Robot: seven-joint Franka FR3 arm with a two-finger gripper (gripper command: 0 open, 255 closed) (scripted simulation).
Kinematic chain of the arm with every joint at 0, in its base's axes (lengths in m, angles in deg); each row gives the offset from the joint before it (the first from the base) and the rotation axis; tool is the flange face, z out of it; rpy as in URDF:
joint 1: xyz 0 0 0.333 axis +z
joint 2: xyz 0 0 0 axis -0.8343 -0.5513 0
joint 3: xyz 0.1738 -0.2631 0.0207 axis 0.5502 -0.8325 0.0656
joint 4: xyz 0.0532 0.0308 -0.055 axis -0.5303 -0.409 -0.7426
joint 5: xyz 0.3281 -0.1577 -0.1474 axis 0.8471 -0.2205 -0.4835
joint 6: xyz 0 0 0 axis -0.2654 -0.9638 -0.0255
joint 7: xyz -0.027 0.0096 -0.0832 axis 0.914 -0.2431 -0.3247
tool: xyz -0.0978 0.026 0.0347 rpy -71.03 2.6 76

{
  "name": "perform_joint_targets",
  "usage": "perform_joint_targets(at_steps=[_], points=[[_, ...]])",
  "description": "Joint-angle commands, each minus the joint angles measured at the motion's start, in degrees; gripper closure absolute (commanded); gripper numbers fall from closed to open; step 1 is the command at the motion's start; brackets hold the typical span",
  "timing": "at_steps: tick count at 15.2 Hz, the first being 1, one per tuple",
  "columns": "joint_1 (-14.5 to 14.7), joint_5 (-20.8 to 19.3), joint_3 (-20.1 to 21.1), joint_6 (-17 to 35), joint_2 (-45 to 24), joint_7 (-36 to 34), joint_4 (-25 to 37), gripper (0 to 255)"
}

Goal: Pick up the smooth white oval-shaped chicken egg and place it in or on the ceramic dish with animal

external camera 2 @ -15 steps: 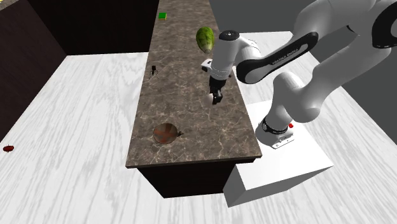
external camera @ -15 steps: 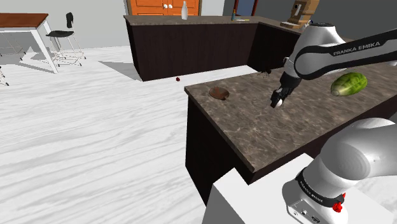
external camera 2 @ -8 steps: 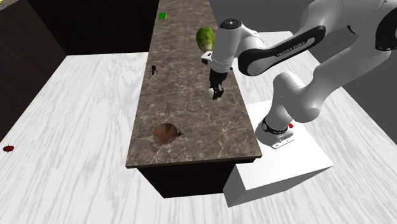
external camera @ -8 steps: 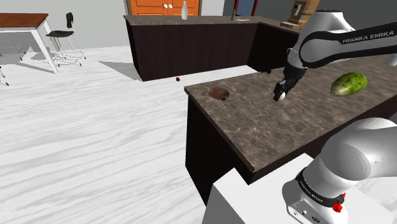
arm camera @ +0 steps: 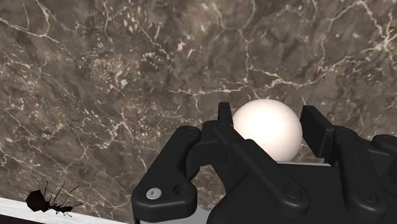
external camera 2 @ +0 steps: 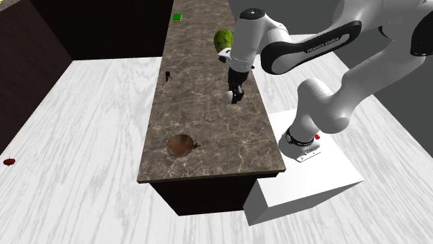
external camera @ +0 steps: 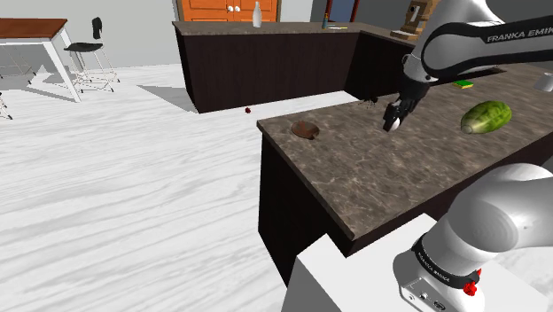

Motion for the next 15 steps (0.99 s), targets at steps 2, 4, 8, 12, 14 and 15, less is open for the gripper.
perform_joint_targets(at_steps=[2,4,8,12,14,15], points=[[2.48,1.91,1.6,1.42,-4.85,-2.4,3.15,255],[4.22,3.3,2.69,2.65,-8.89,-4.1,5.77,255],[7.14,5.87,4.65,4.39,-16.96,-6.95,11.73,255],[9.48,8.11,6.3,5.15,-24.94,-9.25,18.64,255],[10.45,9.1,7.03,5.16,-28.89,-10.25,22.44,255],[10.9,9.57,7.38,5.08,-30.86,-10.72,24.42,255]])
